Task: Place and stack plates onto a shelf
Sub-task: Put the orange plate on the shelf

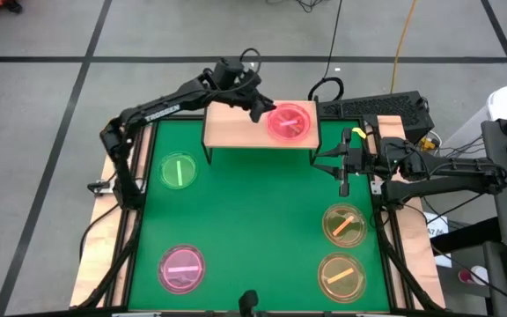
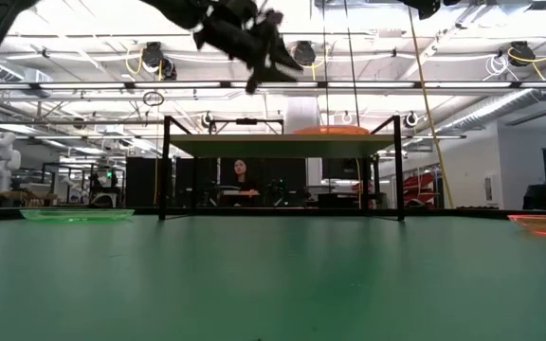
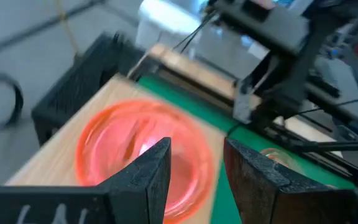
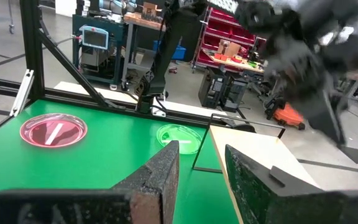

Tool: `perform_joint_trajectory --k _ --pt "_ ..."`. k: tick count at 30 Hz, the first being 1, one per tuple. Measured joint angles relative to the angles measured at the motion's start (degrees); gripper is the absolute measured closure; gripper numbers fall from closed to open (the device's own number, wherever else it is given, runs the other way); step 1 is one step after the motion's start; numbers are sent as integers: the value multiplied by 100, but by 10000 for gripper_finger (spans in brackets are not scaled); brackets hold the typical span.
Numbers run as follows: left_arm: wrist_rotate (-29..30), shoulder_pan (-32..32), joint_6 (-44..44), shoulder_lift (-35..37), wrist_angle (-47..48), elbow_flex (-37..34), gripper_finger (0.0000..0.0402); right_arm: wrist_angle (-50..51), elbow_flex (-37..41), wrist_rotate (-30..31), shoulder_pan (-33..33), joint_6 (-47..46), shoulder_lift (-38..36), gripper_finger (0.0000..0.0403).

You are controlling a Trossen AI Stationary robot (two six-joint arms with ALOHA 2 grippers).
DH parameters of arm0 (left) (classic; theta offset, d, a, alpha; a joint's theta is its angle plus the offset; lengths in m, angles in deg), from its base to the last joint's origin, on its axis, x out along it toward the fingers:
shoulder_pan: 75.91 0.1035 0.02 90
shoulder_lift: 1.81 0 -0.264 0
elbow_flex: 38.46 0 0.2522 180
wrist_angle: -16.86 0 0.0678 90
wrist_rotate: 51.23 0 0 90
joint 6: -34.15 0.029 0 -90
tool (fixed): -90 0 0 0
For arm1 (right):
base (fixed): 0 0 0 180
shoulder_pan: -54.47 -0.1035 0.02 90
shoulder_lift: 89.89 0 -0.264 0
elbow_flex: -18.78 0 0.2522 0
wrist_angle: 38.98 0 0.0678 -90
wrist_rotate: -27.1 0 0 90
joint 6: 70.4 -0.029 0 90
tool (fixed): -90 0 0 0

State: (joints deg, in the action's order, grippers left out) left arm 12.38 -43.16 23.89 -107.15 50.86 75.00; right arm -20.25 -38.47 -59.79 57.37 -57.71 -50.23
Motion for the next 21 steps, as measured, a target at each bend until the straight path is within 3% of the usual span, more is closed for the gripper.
perform_joint_trajectory --k 9,15,21 --pt "-33 -608 931 819 516 11 250 0 0 -2 0 0 0 289" --pt "15 -807 999 1340 876 7 250 0 0 -2 0 0 0 289" --pt "437 -928 1018 1552 1678 -20 250 -2 0 -2 0 0 0 289"
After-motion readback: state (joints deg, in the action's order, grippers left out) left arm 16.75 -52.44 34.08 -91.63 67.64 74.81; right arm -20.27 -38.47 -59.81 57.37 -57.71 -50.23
